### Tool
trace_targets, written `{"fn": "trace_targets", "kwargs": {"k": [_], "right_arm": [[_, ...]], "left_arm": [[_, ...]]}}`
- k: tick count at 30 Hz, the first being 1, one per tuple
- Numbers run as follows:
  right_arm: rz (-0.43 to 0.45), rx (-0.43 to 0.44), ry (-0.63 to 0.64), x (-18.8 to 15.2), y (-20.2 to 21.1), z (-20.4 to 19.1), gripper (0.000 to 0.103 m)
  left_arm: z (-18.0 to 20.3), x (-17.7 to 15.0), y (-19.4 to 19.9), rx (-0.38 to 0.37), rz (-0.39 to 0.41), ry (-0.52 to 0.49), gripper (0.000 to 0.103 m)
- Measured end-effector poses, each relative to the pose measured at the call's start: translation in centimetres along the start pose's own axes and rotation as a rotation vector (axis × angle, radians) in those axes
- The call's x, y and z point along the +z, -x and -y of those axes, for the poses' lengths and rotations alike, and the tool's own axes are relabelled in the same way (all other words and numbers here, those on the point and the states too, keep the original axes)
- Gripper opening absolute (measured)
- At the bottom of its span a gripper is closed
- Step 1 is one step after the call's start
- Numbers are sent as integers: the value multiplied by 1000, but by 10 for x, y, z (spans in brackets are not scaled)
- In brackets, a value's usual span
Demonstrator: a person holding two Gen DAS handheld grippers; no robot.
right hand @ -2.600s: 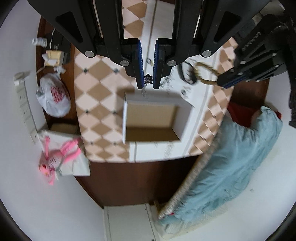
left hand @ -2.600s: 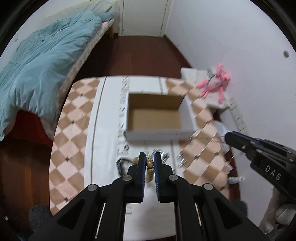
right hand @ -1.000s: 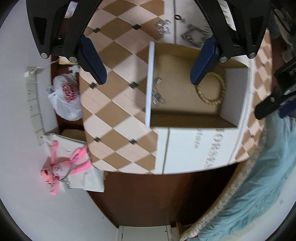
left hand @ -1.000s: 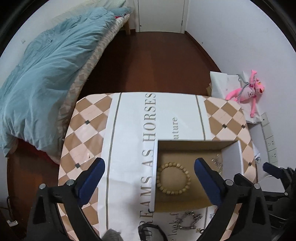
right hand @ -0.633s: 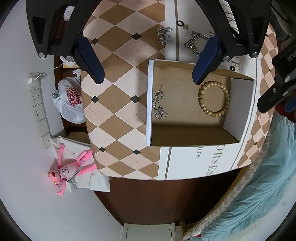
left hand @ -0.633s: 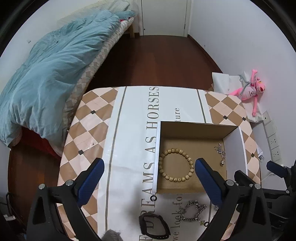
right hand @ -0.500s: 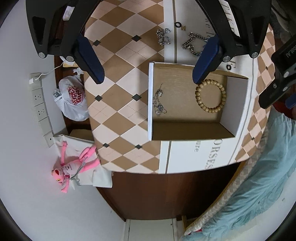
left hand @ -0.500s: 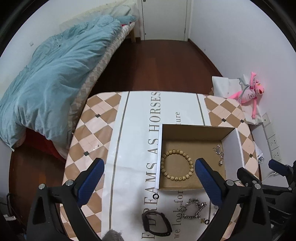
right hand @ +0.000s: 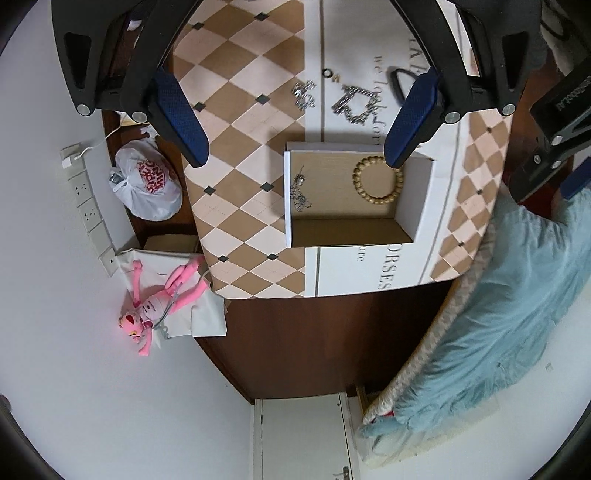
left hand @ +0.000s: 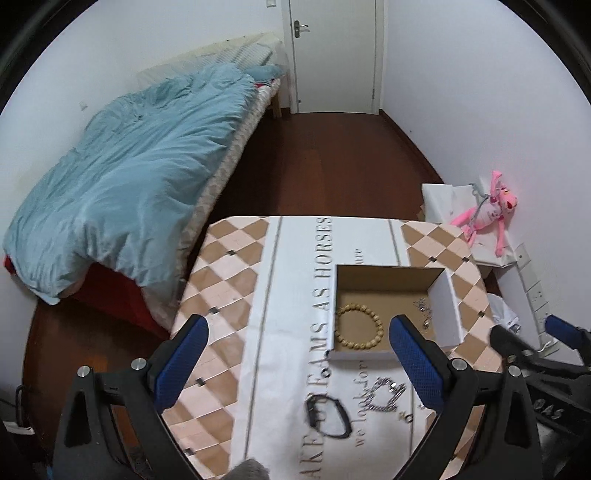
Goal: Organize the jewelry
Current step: 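Move left gripper to the black watch band while right gripper approaches the heart chain, then grasp the black watch band with left gripper while right gripper grasps the silver heart chain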
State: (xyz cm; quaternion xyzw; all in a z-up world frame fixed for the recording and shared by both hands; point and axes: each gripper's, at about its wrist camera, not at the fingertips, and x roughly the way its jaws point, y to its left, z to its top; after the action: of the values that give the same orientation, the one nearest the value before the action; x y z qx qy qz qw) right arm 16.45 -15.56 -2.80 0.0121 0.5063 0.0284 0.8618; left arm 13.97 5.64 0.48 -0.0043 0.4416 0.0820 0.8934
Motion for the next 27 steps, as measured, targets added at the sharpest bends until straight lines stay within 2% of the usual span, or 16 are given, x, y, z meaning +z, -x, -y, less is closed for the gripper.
{"fn": "trace_targets", "kwargs": {"k": [5,11,13,15,17,21,22,24,25,26,27], "right_arm": [[-43,9,-41,-30,-3,9,97],[-157,21,-96,-76,-48,24,96],[-189,22,-112,-87,-67,29,86],[-225,25,-129,-95,-84,33,81],[-253,33,-146,-101,-99,37,79],[-285,58,-160,-105,-118,37,72],[-286,70,-163,-105,-121,36,70],[-280,92,-161,-102,-123,31,68],[-273,112,-158,-100,-124,27,65],[-270,123,-152,-99,-125,22,65],[-267,131,-141,-97,-127,17,64]], "left_arm": [[-8,-31,-6,35,-29,-8,100],[-14,-76,-54,31,-180,18,99],[-13,-85,-69,26,-220,18,99],[-11,-92,-88,18,-260,19,97],[-8,-96,-102,-4,-294,25,88],[-2,-104,-127,-35,-356,34,77],[0,-106,-131,-43,-368,34,71],[4,-111,-139,-55,-388,24,49],[6,-113,-142,-66,-399,17,31],[6,-115,-144,-78,-406,16,18],[5,-116,-144,-79,-397,13,17]]}}
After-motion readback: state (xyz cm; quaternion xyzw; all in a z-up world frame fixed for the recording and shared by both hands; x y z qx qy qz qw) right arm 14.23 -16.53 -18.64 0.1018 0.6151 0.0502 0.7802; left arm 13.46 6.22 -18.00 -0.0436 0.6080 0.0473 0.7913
